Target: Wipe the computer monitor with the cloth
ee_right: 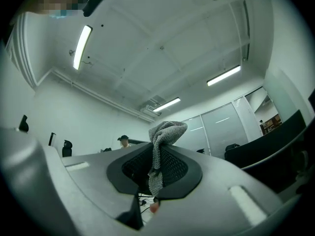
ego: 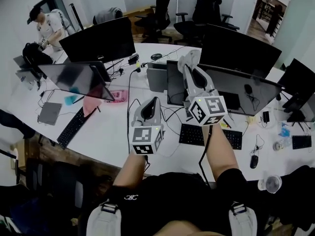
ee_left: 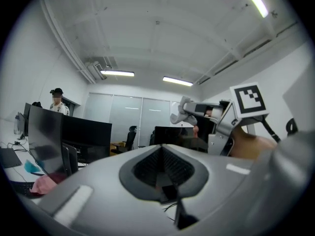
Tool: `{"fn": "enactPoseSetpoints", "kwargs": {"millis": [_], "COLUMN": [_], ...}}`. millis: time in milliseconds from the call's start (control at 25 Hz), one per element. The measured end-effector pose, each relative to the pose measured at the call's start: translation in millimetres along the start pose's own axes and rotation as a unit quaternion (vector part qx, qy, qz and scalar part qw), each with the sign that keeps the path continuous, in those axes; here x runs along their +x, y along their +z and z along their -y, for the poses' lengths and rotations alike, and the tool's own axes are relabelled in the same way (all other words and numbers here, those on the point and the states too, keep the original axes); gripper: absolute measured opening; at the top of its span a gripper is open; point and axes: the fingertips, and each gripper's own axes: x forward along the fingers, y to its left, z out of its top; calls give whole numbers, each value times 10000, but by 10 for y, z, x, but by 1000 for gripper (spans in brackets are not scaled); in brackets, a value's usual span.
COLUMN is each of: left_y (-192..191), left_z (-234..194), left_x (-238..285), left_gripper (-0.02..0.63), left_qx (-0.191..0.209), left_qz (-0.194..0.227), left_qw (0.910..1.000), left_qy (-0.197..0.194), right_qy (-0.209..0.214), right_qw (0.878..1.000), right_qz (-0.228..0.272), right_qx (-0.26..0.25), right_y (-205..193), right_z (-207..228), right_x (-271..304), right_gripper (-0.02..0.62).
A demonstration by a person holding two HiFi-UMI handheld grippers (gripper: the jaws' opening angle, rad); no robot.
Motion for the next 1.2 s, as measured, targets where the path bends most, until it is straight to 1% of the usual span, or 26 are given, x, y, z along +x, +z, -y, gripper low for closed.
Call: {"fn": "enactPoseSetpoints", "kwargs": {"millis": [200,320,440,560,760,880,1040,1200], "left_y": [-6,-34,-70,-136,-159,-183,-206,-225], "left_z": [-297,-440,-530,-562,-594,-605,-546,-443], "left_x": [63,79,104,124,158,180,221,269], "left_gripper": [51,51,51,51,51,49,51,51], "left_qx": [43,170,154,162,125,97,76,68], "left_qz": [13,18,-57,-120,-106,-135,-150,-182], "left_qw": [9997,9995,9993,9987,9980,9978,9973,9967], "left_qy": [-240,-255,-327,-457,-611,-645,-714,-782], "right_qy": [-260,-403,-633,-912,-1205,-1318,-1429,-1564], "right_qw": [9996,9989,9970,9936,9867,9838,9797,9767], "right_qz": [-78,-259,-453,-662,-1079,-1182,-1295,-1350], "right_qx": [16,-19,57,-12,-151,-266,-545,-578], "right_y": [-86,-237,-390,-503,-645,-677,-666,-625], "right_z": [-56,-83,-20,56,149,178,260,431], "right_x": [321,470,590,644,702,694,633,527], "right_gripper": [32,32,32,32,32,32,32,32]}}
